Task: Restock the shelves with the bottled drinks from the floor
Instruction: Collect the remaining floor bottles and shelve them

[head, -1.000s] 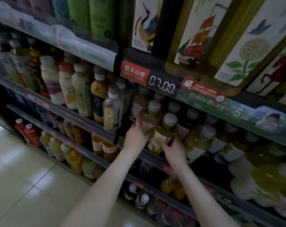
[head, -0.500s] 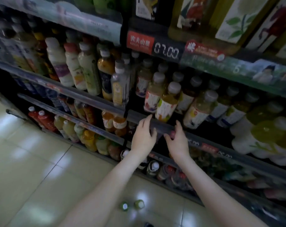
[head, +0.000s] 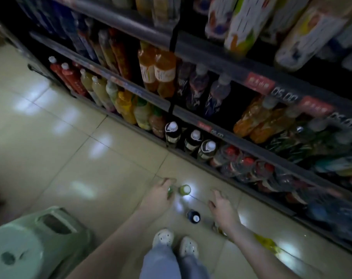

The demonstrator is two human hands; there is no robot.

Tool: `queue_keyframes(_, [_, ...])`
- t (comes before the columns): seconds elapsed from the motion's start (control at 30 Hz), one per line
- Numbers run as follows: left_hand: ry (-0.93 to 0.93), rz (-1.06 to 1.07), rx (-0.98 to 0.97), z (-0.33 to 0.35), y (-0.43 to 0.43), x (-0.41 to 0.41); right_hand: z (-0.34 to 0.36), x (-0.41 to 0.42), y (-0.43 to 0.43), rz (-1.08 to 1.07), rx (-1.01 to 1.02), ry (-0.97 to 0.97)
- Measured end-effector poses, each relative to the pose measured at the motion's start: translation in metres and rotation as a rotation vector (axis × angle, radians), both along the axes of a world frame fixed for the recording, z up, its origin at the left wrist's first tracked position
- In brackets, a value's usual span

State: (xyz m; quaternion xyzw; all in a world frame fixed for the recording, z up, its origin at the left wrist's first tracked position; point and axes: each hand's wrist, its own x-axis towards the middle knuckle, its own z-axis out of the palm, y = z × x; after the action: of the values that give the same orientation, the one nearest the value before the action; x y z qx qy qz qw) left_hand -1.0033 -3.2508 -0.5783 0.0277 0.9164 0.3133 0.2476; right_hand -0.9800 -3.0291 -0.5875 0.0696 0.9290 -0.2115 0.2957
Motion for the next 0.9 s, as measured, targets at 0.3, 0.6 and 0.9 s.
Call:
queue_keyframes(0.3, [-0.055, -0.067, 0.001, -0.179, 0.029, 0.010, -0.229, 0.046, 0.002, 0.410, 0.220, -0.181])
queue_keyframes(0.6, [-0.007, -0.026, 0.070, -0.268, 0.023, 0.001, -0.356, 0.060, 0.003, 0.677, 0.316, -0.172])
queue_keyframes(0.9, [-0.169, -0.195, 0.019, -0.139, 0.039, 0.008, -0.189, 0.068, 0.017, 0.343, -0.054, 0.059])
